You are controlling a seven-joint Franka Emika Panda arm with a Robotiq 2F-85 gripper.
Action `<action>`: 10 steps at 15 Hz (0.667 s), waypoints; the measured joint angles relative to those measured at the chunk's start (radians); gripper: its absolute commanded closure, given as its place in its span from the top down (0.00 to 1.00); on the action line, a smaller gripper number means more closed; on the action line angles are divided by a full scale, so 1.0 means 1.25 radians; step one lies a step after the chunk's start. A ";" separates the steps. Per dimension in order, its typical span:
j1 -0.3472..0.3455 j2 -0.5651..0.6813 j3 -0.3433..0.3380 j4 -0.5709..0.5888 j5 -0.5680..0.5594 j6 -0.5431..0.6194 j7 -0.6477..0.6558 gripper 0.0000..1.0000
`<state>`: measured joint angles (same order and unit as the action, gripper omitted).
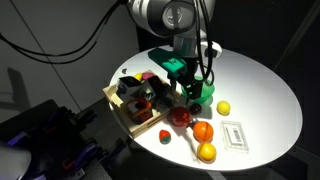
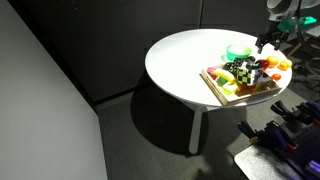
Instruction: Pick up the red apple toy and put it in the green bowl
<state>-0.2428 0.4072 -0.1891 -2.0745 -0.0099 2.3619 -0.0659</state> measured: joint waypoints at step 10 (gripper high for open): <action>-0.015 0.102 0.001 0.058 0.000 0.049 -0.020 1.00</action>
<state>-0.2615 0.5344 -0.1877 -2.0026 -0.0099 2.4235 -0.0906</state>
